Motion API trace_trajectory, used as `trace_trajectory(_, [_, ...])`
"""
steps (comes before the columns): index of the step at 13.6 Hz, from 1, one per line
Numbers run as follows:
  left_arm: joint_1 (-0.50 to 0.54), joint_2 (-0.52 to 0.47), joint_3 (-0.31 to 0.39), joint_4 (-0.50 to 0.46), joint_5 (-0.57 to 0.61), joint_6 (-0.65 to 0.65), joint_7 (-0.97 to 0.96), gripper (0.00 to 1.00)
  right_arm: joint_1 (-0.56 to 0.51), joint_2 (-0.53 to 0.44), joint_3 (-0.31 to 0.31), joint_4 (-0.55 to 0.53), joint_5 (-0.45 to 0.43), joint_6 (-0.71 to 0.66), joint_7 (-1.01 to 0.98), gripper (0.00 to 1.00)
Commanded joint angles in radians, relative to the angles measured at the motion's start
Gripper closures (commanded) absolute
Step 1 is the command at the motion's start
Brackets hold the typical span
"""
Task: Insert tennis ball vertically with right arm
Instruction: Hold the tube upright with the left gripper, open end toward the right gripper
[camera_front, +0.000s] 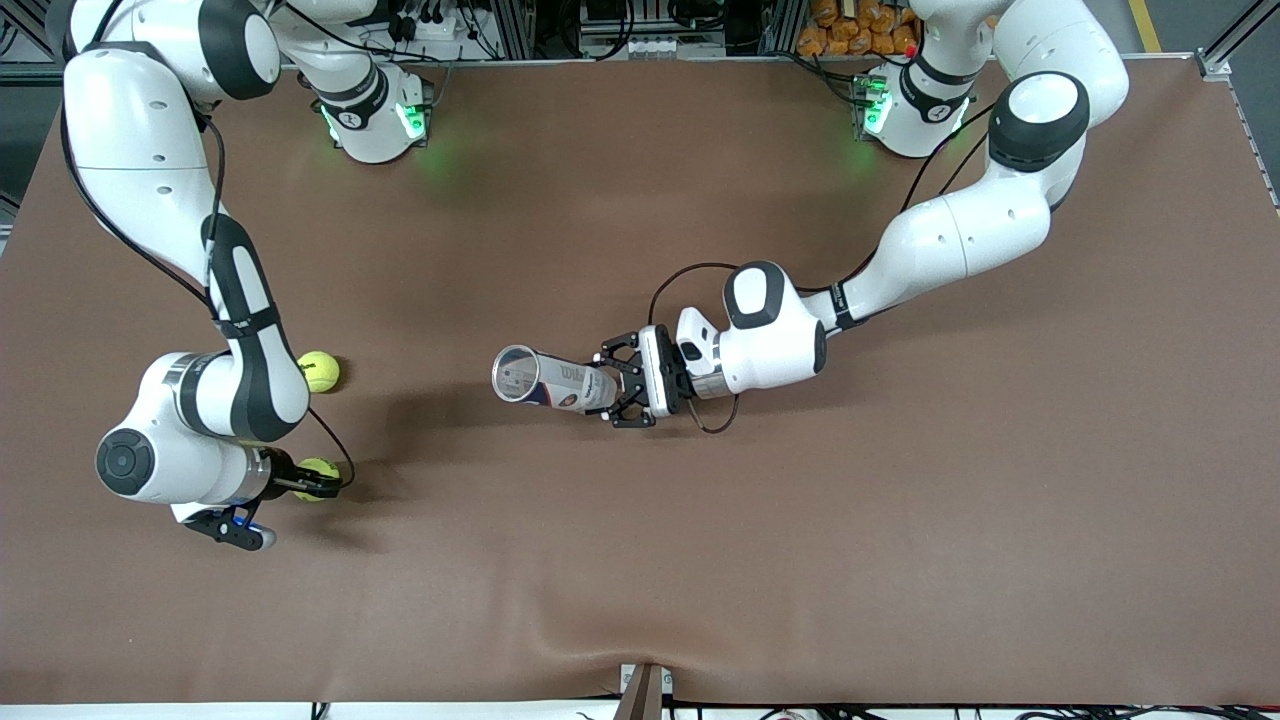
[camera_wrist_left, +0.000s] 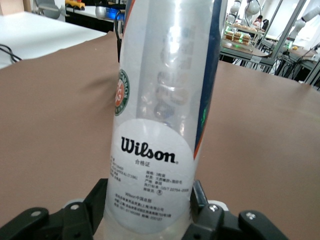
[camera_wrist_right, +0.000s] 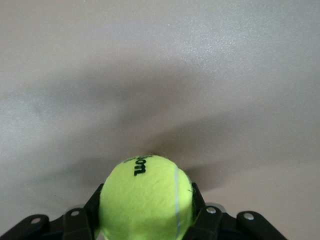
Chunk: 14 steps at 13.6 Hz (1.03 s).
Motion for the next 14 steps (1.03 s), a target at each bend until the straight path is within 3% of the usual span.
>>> trace_trajectory(1, [0.014, 0.019, -0.028, 0.006, -0.102, 0.010, 0.200, 0.30, -0.010, -0.013, 0.004, -0.008, -0.005, -0.011, -0.028, 0.63])
trace_trajectory(3, [0.017, 0.018, -0.028, 0.003, -0.222, 0.008, 0.314, 0.29, -0.015, -0.012, 0.004, -0.008, -0.005, -0.011, -0.028, 0.63])
trace_trajectory(12, [-0.015, -0.009, -0.024, 0.014, -0.493, -0.004, 0.489, 0.31, -0.018, -0.010, 0.004, -0.009, -0.002, -0.010, -0.034, 0.63])
trace_trajectory(14, [-0.029, 0.001, -0.024, 0.043, -0.743, -0.083, 0.720, 0.30, -0.018, -0.010, 0.004, -0.011, -0.001, -0.011, -0.034, 0.63])
